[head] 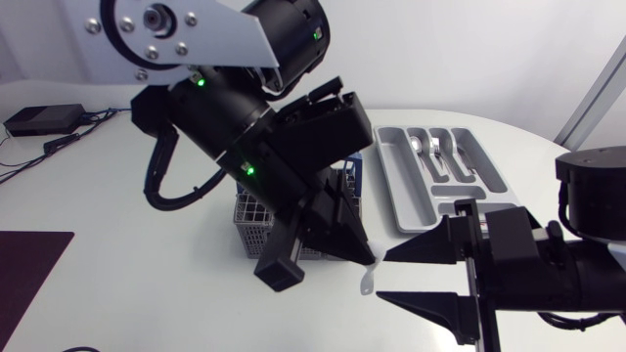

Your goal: Unload the cutlery basket into the drawer organizer.

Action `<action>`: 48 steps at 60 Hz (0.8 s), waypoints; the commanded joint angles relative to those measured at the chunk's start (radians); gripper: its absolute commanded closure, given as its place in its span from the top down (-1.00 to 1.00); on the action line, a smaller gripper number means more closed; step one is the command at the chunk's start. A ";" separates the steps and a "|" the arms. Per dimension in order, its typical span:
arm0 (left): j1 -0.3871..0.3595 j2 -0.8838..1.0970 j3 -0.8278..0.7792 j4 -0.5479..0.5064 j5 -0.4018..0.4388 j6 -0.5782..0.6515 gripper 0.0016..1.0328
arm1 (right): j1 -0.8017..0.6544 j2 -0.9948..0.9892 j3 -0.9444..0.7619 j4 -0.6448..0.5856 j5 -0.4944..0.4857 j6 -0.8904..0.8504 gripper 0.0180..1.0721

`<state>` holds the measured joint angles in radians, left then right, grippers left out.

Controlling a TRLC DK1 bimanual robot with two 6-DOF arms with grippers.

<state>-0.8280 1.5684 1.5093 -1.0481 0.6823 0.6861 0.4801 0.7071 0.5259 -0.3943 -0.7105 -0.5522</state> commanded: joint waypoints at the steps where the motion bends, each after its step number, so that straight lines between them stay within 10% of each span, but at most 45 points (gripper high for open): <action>1: -0.003 0.025 0.040 -0.016 0.022 0.029 -0.85 | 0.017 0.017 0.003 0.009 0.000 -0.018 -0.19; 26: 0.001 0.042 0.051 -0.026 0.036 0.027 -0.85 | 0.034 0.058 0.002 0.052 0.023 -0.009 -0.84; 41: 0.009 0.059 0.072 -0.026 0.037 0.026 -0.84 | 0.038 0.058 -0.007 0.041 0.023 -0.006 -0.89; 48: 0.033 0.076 0.112 -0.023 0.037 -0.005 -0.20 | 0.038 0.054 -0.009 0.035 0.023 -0.006 -0.89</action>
<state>-0.8177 1.6199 1.5681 -1.0657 0.7036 0.6846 0.5098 0.7593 0.5259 -0.3584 -0.6846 -0.5514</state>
